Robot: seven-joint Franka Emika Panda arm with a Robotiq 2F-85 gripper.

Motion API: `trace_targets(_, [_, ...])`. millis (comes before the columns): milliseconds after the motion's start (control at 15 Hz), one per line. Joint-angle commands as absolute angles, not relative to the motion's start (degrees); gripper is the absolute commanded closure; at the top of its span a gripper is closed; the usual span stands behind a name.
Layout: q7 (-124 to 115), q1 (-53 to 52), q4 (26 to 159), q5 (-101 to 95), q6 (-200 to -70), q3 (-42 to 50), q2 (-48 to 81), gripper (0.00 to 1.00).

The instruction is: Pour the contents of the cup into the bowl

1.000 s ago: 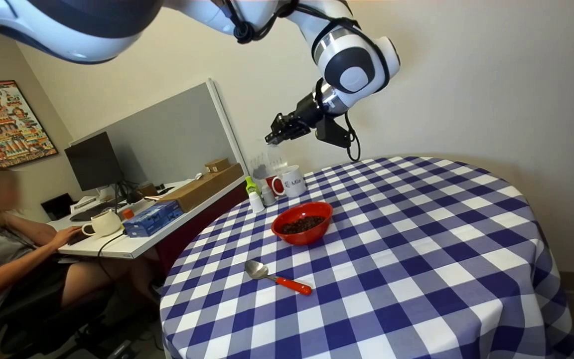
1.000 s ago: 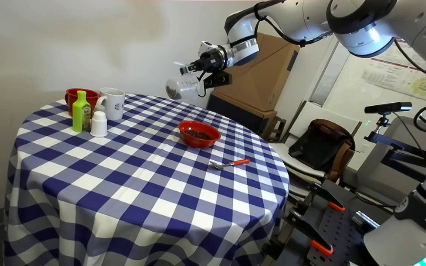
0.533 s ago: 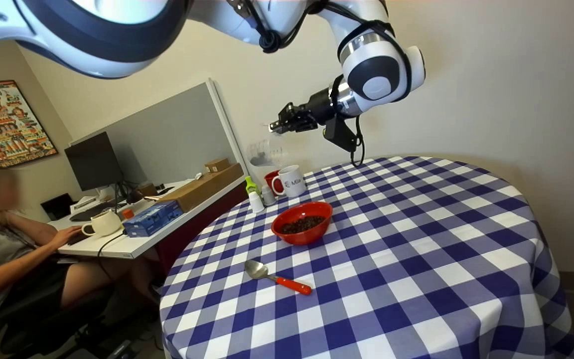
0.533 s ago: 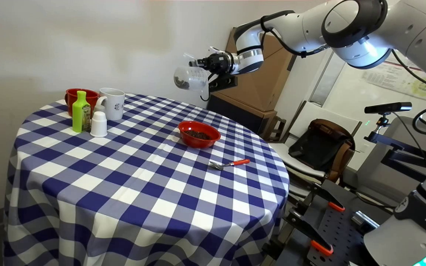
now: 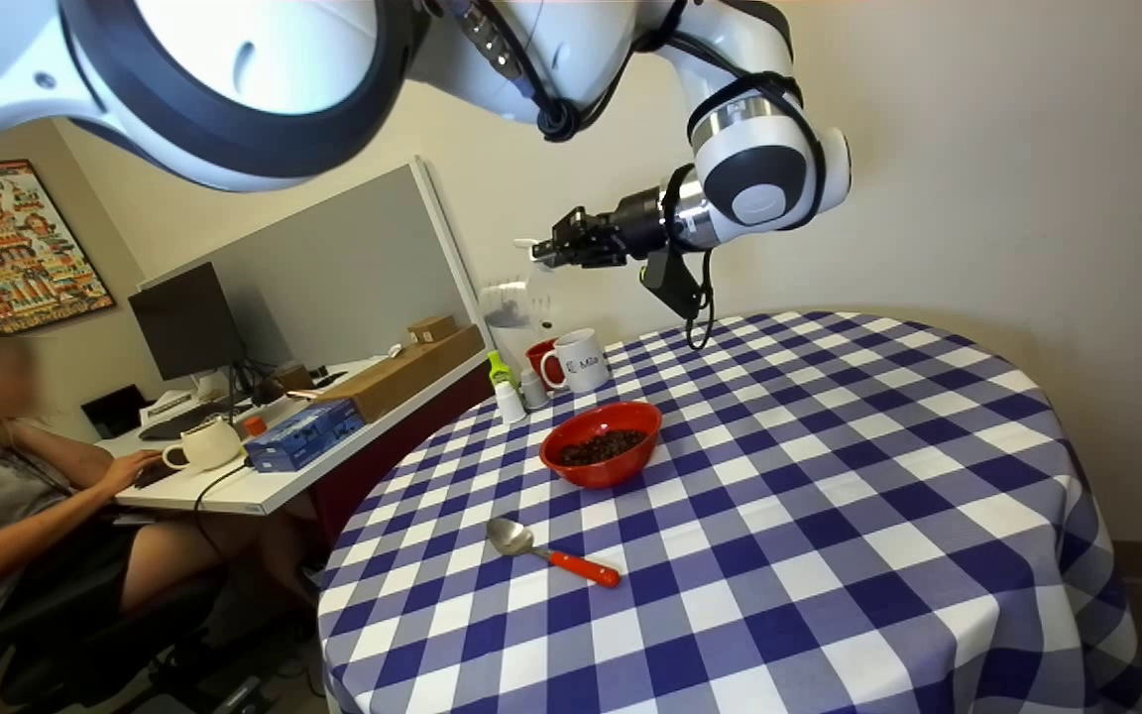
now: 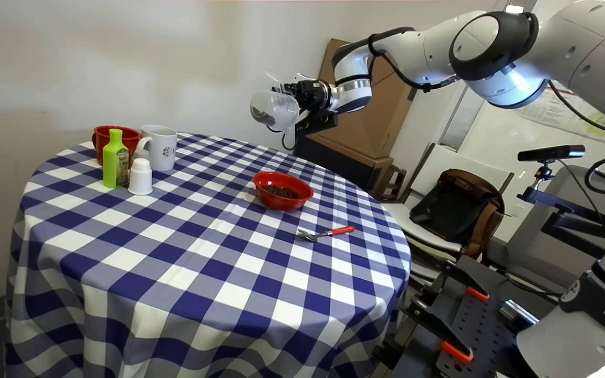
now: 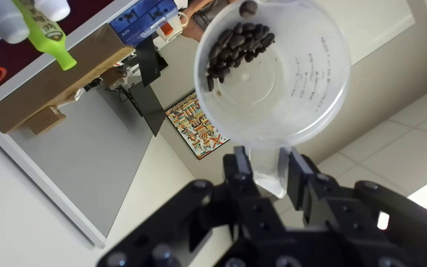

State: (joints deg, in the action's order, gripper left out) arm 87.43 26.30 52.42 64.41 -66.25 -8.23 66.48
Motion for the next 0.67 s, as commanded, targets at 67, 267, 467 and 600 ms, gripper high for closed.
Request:
trace_targets(67, [84.43, 26.28, 47.89, 65.43, -60.62, -7.78, 69.93, 0.92])
trace_targets(267, [84.03, 27.03, 48.67, 65.12, -60.46, -8.93, 70.31, 0.92])
trace_targets(467, [83.19, 27.42, 49.00, 65.75, -61.03, -9.08, 70.96, 0.92])
trace_targets(600, [82.11, 27.77, 48.97, 66.23, -60.90, -9.43, 71.60, 0.92])
